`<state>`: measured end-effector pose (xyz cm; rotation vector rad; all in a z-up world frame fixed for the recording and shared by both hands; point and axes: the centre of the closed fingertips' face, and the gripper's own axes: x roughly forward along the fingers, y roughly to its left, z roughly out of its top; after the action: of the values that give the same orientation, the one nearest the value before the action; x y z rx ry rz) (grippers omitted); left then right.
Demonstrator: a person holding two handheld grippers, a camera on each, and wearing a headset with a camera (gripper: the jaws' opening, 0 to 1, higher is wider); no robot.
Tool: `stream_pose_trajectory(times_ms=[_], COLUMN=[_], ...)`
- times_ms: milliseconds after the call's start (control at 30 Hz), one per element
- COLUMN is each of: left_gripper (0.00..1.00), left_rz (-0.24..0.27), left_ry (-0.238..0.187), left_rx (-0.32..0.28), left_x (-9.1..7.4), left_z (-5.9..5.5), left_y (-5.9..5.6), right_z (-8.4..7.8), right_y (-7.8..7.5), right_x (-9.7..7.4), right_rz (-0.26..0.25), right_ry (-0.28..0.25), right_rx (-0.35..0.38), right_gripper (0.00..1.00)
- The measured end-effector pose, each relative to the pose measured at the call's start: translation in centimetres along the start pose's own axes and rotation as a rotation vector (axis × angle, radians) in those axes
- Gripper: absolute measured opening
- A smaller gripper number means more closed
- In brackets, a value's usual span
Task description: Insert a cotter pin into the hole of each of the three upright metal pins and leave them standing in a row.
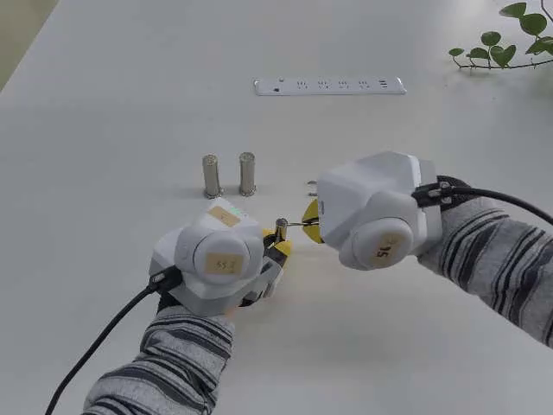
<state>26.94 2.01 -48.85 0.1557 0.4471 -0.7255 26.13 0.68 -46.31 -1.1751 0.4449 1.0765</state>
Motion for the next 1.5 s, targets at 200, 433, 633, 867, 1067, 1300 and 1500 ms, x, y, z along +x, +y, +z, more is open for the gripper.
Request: stream_pose_trajectory(times_ms=[200, 433, 633, 867, 1067, 1300, 1500], left_gripper=[0.05, 0.05, 0.05, 0.05, 0.05, 0.05, 0.05], left_rz=[0.004, 0.012, 0.013, 0.01, 0.011, 0.008, 0.011], left_ry=[-0.004, -0.013, -0.015, -0.016, -0.017, -0.017, -0.017], left_rx=[0.003, 0.01, 0.01, -0.004, -0.01, -0.011, -0.012], left_x=[0.0, 0.1, 0.1, 0.1, 0.1, 0.1, 0.2], left_z=[0.0, 0.0, -0.1, -0.2, -0.2, -0.2, -0.2], left_y=[0.0, 0.0, 0.0, 0.0, 0.0, 0.0, 0.0], right_z=[0.5, 1.0, 1.2, 1.5, 0.9, 1.1, 1.3], right_y=[0.0, 0.0, 0.0, -0.5, -0.1, 0.1, -0.1], right_x=[0.2, 0.4, 0.3, -0.5, -0.6, -0.4, -0.4], right_rz=[0.001, -0.009, -0.009, -0.028, -0.016, -0.013, -0.019], right_ry=[-0.006, -0.022, -0.031, -0.046, -0.026, -0.045, -0.05], right_rx=[-0.003, 0.024, 0.031, 0.058, 0.071, 0.111, 0.121], right_gripper=[0.0, 0.0, 0.0, 0.01, 0.01, 0.0, 0.0])
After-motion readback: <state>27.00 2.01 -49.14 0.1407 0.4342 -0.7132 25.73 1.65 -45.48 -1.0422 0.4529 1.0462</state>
